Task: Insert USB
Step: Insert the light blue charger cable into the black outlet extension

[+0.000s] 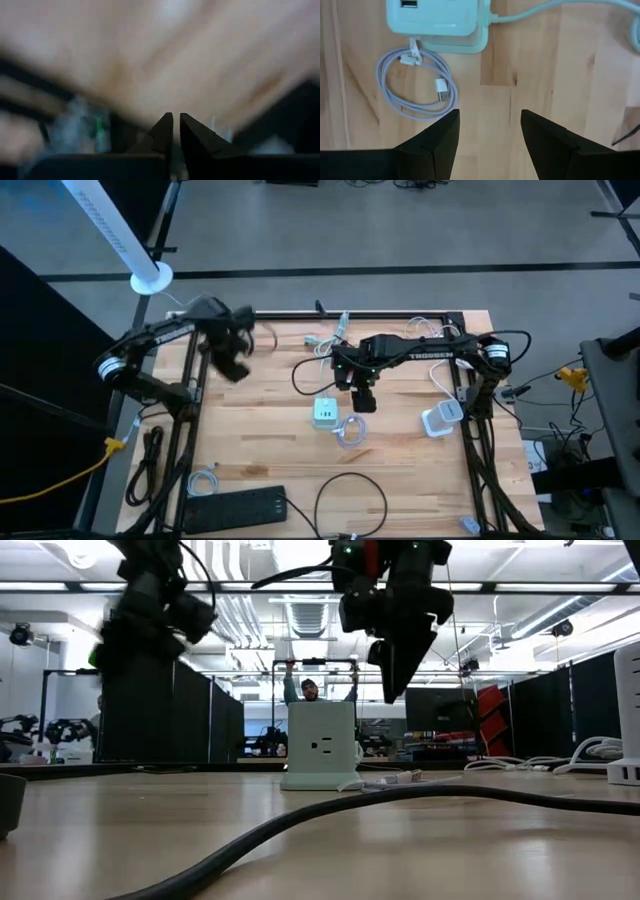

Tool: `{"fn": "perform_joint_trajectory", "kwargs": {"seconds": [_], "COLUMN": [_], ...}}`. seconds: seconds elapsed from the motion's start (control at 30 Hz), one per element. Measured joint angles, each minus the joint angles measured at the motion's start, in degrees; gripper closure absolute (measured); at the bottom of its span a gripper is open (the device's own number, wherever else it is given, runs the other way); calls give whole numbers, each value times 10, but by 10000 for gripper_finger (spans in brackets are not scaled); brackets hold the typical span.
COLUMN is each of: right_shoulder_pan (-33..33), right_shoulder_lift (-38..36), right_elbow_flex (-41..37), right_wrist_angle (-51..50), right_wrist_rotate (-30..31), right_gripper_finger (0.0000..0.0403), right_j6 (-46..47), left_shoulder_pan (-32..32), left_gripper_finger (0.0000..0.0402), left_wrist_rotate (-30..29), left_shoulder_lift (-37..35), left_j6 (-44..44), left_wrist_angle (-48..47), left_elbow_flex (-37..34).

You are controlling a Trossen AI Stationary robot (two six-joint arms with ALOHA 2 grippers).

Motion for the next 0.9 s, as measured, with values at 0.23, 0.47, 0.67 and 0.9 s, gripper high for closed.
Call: {"fn": "perform_joint_trajectory", "kwargs": {"seconds": [0.23,0.47,0.67,0.9], "right_shoulder_pan": [0,24,102,210], "right_shoulder_lift": [-21,-46,-61,-63], "right_elbow_flex": [0,0,0,0], "right_wrist_angle": [-1,-11,-21,-16], "right_wrist_rotate": [1,-1,-14,20], "right_gripper_finger": [208,208,208,208], "right_j6": [71,215,293,327], "left_shoulder_pan": [-136,-278,-359,-490], "left_gripper_finger": [373,373,373,375], "left_wrist_rotate": [130,84,89,50], "left_shoulder_lift": [-72,-149,-225,-276], "left_j6": [-24,-78,-197,-382], "left_wrist_angle": [81,97,161,230], "left_elbow_flex": [-55,-116,-226,-241]}}
